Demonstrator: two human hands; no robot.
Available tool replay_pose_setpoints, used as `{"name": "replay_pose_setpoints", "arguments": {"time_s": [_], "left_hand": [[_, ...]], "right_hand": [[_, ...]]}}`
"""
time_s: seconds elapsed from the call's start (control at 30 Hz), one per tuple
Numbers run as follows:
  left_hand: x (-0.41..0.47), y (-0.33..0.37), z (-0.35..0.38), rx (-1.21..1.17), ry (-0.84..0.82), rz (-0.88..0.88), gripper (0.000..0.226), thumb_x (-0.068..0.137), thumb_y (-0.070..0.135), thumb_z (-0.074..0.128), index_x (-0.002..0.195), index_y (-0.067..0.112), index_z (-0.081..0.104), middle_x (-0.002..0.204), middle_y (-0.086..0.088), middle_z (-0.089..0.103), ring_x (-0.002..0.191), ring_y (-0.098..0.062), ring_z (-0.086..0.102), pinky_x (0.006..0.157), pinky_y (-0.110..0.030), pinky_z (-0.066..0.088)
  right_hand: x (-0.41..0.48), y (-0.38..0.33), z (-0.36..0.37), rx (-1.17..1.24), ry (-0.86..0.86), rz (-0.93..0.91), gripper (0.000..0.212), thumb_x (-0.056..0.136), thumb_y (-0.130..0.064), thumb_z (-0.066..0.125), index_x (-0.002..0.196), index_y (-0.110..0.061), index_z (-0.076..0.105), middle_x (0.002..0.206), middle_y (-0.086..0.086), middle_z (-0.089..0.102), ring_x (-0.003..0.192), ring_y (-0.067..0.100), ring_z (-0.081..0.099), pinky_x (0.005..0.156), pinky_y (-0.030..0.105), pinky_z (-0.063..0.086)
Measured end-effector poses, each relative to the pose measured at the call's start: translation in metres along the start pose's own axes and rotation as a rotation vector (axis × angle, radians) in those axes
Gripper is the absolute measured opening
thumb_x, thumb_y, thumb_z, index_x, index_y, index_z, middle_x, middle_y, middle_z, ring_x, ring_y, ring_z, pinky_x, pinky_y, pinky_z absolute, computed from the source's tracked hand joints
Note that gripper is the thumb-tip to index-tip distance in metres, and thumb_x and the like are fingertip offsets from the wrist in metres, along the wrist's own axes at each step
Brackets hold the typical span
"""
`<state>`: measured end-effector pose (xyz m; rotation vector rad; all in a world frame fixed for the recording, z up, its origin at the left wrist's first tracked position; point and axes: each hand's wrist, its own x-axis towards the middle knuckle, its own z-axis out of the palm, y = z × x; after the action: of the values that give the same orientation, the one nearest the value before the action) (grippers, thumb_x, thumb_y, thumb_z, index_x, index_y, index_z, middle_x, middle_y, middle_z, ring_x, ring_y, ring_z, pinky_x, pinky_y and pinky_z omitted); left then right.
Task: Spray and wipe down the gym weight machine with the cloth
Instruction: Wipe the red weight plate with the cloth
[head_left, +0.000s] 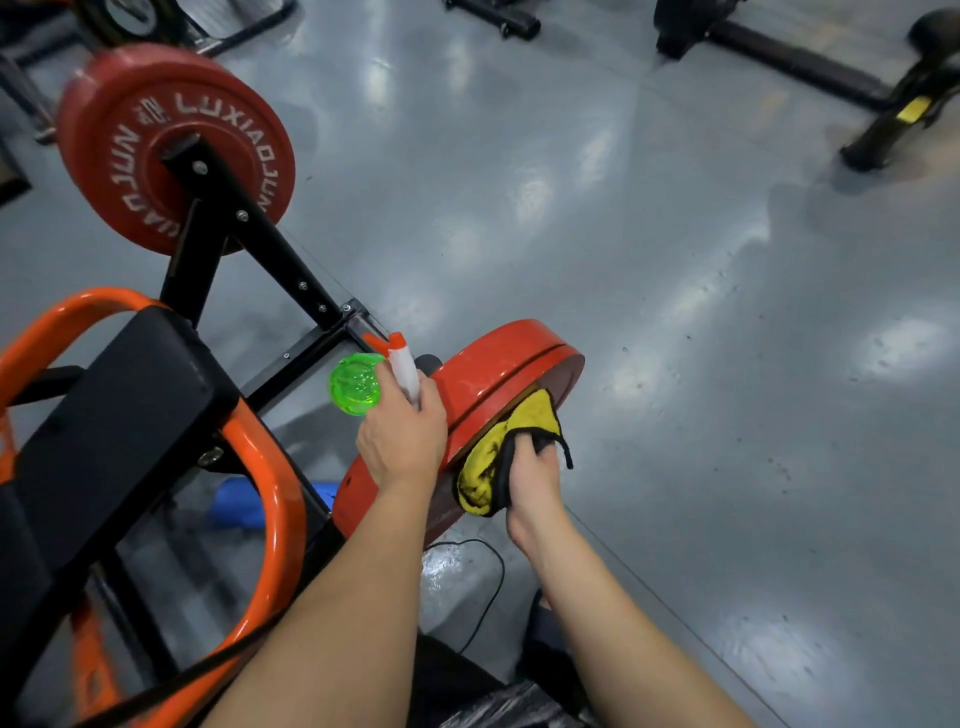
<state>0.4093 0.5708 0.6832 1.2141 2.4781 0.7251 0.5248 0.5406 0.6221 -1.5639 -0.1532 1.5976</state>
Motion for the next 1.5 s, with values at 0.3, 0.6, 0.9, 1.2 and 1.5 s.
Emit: {"name": "replay_pose_setpoints", "arguments": {"time_s": [0.3, 0.6, 0.9, 1.2, 1.5], "left_hand": [[-0.006, -0.02, -0.006, -0.089, 0.001, -0.026, 0.039, 0.103, 0.033, 0.046, 0.137, 0.014, 0.048, 0.078, -0.013, 0.062, 0.086, -0.045, 0.064, 0.079, -0.046, 0.044], [-0.019, -0.089, -0.013, -0.331, 0.093, -0.183, 0.058, 0.09, 0.046, 0.04, 0.133, 0.011, 0.056, 0.111, -0.024, 0.069, 0.106, -0.045, 0.062, 0.087, -0.042, 0.043], [-0.018, -0.093, -0.02, -0.225, 0.079, -0.339, 0.067, 0.103, 0.046, 0.051, 0.148, -0.002, 0.035, 0.127, -0.031, 0.061, 0.117, -0.049, 0.057, 0.1, -0.051, 0.042], [-0.012, 0.0, -0.01, -0.048, 0.078, -0.002, 0.052, 0.102, 0.043, 0.049, 0.142, 0.011, 0.045, 0.098, -0.032, 0.069, 0.094, -0.051, 0.064, 0.081, -0.05, 0.048], [-0.004, 0.024, 0.001, 0.041, -0.023, 0.032, 0.038, 0.099, 0.043, 0.046, 0.131, 0.024, 0.048, 0.082, -0.02, 0.07, 0.081, -0.046, 0.065, 0.072, -0.046, 0.046]], "right_hand": [[0.028, -0.054, -0.016, 0.196, 0.059, -0.179, 0.064, 0.087, -0.056, 0.067, 0.136, -0.017, 0.052, 0.131, 0.014, 0.067, 0.114, 0.032, 0.068, 0.094, 0.052, 0.057], [0.02, -0.015, -0.012, 0.058, -0.043, -0.12, 0.048, 0.098, -0.043, 0.058, 0.138, -0.018, 0.051, 0.124, 0.013, 0.068, 0.106, 0.031, 0.069, 0.071, 0.04, 0.062], [0.03, 0.044, -0.005, -0.036, -0.03, 0.131, 0.073, 0.088, -0.058, 0.066, 0.144, -0.017, 0.045, 0.133, 0.012, 0.062, 0.117, 0.03, 0.064, 0.099, 0.052, 0.054], [0.018, -0.05, 0.009, 0.174, 0.053, -0.187, 0.023, 0.099, -0.017, 0.062, 0.121, -0.018, 0.066, 0.119, 0.009, 0.074, 0.103, 0.022, 0.072, 0.094, 0.045, 0.059], [-0.006, 0.019, 0.006, -0.227, 0.043, 0.014, 0.038, 0.104, -0.029, 0.051, 0.14, -0.015, 0.05, 0.132, 0.002, 0.064, 0.117, 0.025, 0.062, 0.095, 0.033, 0.05]]}}
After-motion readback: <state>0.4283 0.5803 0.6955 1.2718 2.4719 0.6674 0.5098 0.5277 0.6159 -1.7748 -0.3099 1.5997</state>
